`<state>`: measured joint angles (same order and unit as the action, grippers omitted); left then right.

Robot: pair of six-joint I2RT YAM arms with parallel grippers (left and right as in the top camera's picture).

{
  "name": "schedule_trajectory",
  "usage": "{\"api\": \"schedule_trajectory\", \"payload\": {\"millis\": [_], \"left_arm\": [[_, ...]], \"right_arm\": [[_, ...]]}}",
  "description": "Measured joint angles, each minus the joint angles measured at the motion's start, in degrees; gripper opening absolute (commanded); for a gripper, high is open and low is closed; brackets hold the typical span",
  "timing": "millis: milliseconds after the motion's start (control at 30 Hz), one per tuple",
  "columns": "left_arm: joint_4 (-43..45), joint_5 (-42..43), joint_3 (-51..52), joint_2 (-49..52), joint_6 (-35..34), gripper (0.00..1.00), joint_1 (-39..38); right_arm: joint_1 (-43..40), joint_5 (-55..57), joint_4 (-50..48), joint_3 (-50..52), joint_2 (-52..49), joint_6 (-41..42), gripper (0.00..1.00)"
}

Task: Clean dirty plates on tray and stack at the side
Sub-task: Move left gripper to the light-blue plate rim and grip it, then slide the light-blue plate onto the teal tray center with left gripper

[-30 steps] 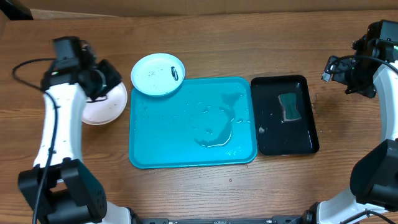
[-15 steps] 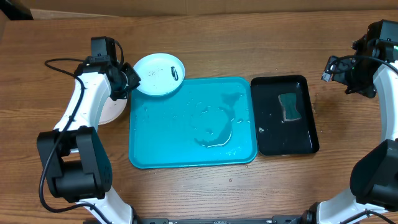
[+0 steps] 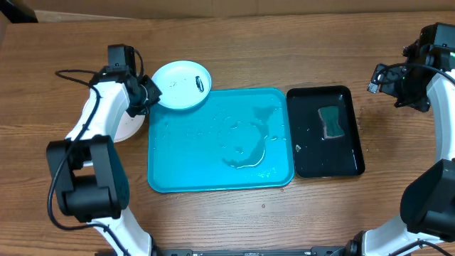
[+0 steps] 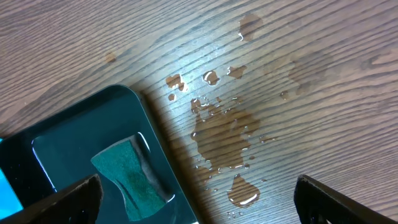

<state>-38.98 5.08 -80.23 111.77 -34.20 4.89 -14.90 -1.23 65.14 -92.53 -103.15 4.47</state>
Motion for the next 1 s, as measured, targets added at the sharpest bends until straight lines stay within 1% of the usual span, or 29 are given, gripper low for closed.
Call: {"api": "schedule_trajectory", "payload": {"millis": [67, 200, 233, 400, 600, 800, 1000], "left_arm": [[0.3, 0.0, 0.0, 1.0, 0.0, 0.21, 0.0], [0.5, 0.0, 0.0, 1.8, -0.3, 0.05, 0.0], [0.5, 0.0, 0.0, 1.8, -0.5, 0.04, 0.0], [0.7, 1.1, 0.0, 1.8, -0.3, 0.04, 0.0], [-1.0, 6.8, 0.0, 1.8, 1.2, 0.04, 0.0], [-7.8, 13.1, 0.0, 1.8, 5.4, 0.04, -0.6], [-17.0, 14.4, 0.0, 1.8, 11.1, 0.04, -3.5]], "right_arm": [[0.0, 0.0, 0.0, 0.0, 0.0, 0.0, 1.0], [0.0, 0.0, 0.0, 0.0, 0.0, 0.0, 1.0], [0.0, 0.0, 0.0, 0.0, 0.0, 0.0, 1.0], [0.0, 0.0, 0.0, 0.0, 0.0, 0.0, 1.0], [0.0, 0.0, 0.0, 0.0, 0.0, 0.0, 1.0], [0.0, 0.0, 0.0, 0.0, 0.0, 0.0, 1.0], [0.0, 0.0, 0.0, 0.0, 0.0, 0.0, 1.0]]}}
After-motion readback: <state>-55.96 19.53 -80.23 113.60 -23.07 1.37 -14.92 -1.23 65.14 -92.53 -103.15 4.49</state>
